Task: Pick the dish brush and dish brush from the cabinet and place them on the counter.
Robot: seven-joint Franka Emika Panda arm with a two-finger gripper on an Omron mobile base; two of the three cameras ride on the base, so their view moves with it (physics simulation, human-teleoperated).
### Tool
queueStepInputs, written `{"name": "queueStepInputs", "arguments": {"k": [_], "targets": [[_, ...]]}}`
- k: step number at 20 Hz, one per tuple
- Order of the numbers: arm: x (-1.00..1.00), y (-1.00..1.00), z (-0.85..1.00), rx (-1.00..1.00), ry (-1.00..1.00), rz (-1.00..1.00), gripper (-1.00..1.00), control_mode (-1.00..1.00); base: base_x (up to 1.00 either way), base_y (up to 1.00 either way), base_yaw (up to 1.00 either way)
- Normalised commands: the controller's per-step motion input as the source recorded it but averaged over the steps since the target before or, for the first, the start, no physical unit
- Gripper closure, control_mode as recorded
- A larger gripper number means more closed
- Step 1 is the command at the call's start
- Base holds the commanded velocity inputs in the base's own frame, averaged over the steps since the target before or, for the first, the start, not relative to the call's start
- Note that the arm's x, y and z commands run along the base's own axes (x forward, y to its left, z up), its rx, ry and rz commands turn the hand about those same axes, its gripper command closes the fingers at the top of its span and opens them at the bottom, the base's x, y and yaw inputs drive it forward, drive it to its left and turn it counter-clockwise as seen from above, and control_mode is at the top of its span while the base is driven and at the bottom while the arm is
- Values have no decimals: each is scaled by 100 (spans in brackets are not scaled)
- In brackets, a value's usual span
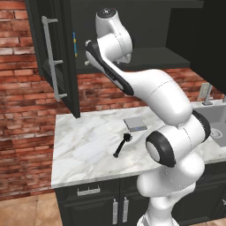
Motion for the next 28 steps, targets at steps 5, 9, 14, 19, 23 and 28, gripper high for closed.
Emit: {"name": "queueStepInputs", "arguments": {"k": [5,9,14,19,23,28], "targets": [[29,3,6,2,0,0,-100,-100,0,0,0],[29,6,14,3,0,-1,-100,-100,0,0,0],[23,14,11,0,1,-2,-100,-100,0,0,0],[17,22,4,-4,11,-4,-100,-100,0,0,0],[16,18,0,-5,14,-1,-100,-100,0,0,0],[22,16,5,-5,12,-2,-100,-100,0,0,0]]}}
